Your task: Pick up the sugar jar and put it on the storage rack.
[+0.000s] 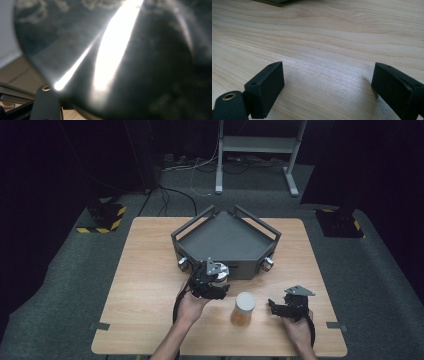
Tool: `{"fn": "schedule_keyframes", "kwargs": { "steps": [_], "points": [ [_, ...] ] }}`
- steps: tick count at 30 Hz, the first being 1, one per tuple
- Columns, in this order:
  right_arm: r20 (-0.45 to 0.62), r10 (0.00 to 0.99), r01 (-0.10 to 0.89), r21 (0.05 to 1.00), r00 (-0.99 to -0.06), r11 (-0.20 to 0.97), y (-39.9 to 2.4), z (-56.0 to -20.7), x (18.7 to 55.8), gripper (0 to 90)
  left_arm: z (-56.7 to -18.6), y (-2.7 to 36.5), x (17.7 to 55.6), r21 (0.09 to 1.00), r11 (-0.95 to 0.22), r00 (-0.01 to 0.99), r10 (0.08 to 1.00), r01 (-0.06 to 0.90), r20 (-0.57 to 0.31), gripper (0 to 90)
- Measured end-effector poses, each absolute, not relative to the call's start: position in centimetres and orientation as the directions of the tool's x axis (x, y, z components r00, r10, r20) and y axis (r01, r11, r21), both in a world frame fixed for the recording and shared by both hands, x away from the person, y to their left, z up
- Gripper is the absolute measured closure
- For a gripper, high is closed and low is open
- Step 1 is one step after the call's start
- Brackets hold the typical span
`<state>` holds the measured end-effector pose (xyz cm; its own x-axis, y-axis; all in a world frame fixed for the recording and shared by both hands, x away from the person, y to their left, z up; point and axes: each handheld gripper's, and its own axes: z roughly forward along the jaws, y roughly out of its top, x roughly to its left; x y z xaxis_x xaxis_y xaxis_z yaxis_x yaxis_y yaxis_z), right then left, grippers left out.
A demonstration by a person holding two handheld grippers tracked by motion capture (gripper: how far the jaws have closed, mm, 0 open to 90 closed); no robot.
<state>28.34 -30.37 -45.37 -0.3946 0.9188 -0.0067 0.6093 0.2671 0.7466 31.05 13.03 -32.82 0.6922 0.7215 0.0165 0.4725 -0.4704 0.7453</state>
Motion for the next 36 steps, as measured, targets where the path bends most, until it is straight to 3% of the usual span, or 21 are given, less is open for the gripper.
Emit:
{"fn": "schedule_keyframes", "kwargs": {
  "steps": [8,11,16,23,25,26,29,30,36],
  "points": [
    [-0.007,0.919,0.609,0.747,-0.395,0.267,-30.4,-45.4,28.3,10.7,-31.3,13.4,31.9,0.75,-0.465,0.702,0.712,0.47,0.002,31.7],
    [-0.007,0.919,0.609,0.747,-0.395,0.267,-30.4,-45.4,28.3,10.7,-31.9,13.2,31.7,0.793,-0.385,0.669,0.742,0.472,-0.037,31.7],
    [-0.007,0.919,0.609,0.747,-0.394,0.267,-30.4,-45.4,28.3,10.8,-30.4,13.4,32.8,0.768,-0.432,0.696,0.717,0.474,-0.026,31.7],
    [-0.007,0.919,0.609,0.747,-0.394,0.267,-30.4,-45.4,28.3,10.8,-29.8,13.4,33.5,0.785,-0.387,0.676,0.734,0.484,-0.056,31.7],
    [-0.007,0.919,0.609,0.747,-0.394,0.267,-30.4,-45.4,28.3,10.8,-28.8,13.6,34.3,0.759,-0.433,0.694,0.719,0.486,-0.034,31.7],
    [-0.007,0.919,0.609,0.747,-0.394,0.267,-30.4,-45.4,28.3,10.8,-29.3,13.4,34.0,0.781,-0.372,0.666,0.742,0.501,-0.073,31.7],
    [-0.007,0.919,0.609,0.747,-0.394,0.267,-30.4,-45.4,28.3,10.8,-29.1,13.5,34.4,0.783,-0.362,0.659,0.748,0.505,-0.08,31.7],
    [-0.007,0.919,0.609,0.747,-0.394,0.267,-30.4,-45.4,28.3,10.8,-28.3,13.8,35.0,0.761,-0.421,0.685,0.728,0.494,-0.041,31.7],
    [-0.007,0.919,0.609,0.747,-0.394,0.266,-30.4,-45.4,28.3,10.9,-28.0,13.2,36.0,0.776,-0.369,0.643,0.763,0.512,-0.061,31.7]
  ]
}}
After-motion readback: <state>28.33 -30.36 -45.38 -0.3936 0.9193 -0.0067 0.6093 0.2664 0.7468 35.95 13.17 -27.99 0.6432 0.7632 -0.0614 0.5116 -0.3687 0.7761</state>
